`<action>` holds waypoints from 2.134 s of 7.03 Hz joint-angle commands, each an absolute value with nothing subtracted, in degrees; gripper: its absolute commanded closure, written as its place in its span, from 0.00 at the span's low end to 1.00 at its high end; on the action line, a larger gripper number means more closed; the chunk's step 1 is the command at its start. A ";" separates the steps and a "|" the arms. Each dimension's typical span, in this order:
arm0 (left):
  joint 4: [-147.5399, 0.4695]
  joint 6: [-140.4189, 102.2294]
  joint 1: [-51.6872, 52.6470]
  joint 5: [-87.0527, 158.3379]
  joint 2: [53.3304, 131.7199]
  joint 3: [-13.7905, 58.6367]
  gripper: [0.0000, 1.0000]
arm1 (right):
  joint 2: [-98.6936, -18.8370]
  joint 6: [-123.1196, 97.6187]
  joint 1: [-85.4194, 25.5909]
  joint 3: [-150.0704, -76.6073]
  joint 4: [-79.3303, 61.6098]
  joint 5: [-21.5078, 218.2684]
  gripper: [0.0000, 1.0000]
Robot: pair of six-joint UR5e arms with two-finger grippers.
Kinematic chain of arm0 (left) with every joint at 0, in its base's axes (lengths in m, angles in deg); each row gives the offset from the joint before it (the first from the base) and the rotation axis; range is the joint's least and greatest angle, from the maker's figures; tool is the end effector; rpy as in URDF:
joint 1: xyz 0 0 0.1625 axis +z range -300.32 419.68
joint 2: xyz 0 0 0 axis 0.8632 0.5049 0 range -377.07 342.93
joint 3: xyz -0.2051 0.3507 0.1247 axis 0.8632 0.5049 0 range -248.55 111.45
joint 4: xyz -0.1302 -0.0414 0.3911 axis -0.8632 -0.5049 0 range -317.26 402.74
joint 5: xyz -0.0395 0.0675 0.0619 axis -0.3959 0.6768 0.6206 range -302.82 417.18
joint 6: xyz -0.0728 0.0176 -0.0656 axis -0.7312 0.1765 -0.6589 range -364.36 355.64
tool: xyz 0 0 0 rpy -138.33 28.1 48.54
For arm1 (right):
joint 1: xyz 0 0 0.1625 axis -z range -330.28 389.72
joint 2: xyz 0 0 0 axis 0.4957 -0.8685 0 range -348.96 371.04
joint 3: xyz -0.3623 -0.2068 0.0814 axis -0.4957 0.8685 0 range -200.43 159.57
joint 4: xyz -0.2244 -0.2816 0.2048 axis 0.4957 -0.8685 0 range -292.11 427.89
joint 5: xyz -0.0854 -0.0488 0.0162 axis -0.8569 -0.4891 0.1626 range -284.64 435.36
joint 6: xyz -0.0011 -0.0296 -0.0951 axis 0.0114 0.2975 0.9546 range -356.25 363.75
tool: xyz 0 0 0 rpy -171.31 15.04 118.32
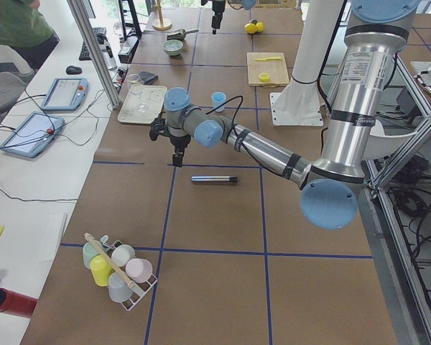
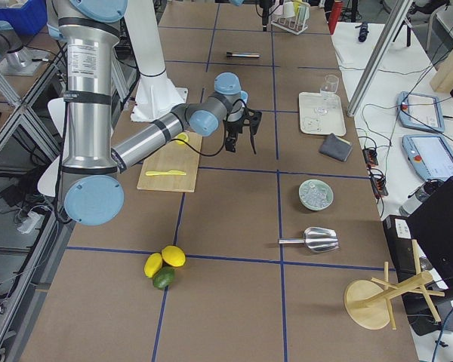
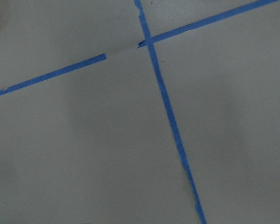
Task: Squeeze lemon into cup
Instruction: 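Move the right gripper down toward the lemon slice on the wooden board, then close the right gripper on the lemon slice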
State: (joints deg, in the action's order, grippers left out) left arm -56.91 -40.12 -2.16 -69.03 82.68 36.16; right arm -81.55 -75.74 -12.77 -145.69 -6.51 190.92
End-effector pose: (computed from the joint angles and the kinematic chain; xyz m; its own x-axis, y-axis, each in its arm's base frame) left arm 0.1971 -0.5259 0.4295 0.6787 0.1196 -0.7246 0.0072 0.9855 0.1693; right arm -0.2666 -0.3668 0.3609 0.5504 0.2810 0.7862 -0.2760 0.9499 -0.1463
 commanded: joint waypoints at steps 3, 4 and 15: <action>-57.89 -43.83 1.40 -68.16 83.21 36.04 0.00 | -81.51 -88.17 12.53 -150.60 -9.44 169.71 0.00; -57.98 -43.83 1.40 -68.16 83.30 36.04 0.00 | -80.98 -88.44 17.36 -150.68 -11.89 164.44 0.00; -58.86 -43.92 1.40 -68.24 83.65 35.78 0.00 | -76.32 -91.52 29.80 -144.19 -17.63 153.84 0.00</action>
